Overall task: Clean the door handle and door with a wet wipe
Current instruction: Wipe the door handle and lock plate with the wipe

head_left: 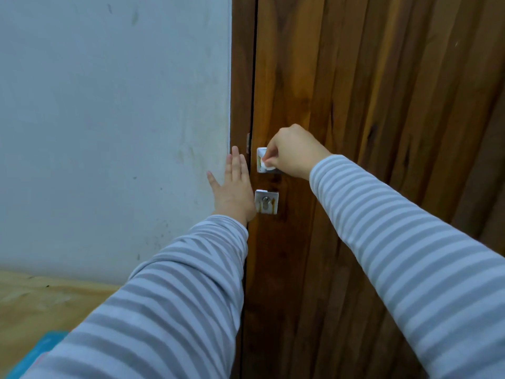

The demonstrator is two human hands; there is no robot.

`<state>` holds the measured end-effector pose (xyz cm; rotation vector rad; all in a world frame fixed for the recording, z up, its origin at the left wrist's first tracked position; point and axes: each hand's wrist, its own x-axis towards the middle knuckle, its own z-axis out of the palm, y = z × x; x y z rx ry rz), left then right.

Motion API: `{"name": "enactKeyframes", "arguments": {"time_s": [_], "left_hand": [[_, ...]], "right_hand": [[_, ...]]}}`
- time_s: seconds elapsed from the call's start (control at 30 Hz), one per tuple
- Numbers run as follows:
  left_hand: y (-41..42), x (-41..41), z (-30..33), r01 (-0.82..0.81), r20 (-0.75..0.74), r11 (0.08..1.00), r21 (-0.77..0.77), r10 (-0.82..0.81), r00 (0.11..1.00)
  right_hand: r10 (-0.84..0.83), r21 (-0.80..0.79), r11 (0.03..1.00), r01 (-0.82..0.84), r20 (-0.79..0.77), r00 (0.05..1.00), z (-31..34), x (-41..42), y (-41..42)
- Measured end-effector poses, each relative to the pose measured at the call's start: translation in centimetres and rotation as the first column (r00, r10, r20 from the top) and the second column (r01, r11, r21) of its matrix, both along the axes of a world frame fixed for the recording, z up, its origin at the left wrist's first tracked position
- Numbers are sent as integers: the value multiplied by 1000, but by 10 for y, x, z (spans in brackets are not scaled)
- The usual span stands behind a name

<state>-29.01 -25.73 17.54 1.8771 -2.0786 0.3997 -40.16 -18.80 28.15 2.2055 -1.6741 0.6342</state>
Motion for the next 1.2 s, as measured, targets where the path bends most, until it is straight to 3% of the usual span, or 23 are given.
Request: {"name": "enactKeyframes", "arguments": {"time_s": [0.73,1.2], "left_hand": [[5,7,10,-17,55,995,101,11,998],[7,7,11,-24,52,992,122,17,998]], "right_hand": [[-156,-39,987,157,42,987,-10,-49,20],[-130,-63,987,147,221,967,-25,-88,31]]}}
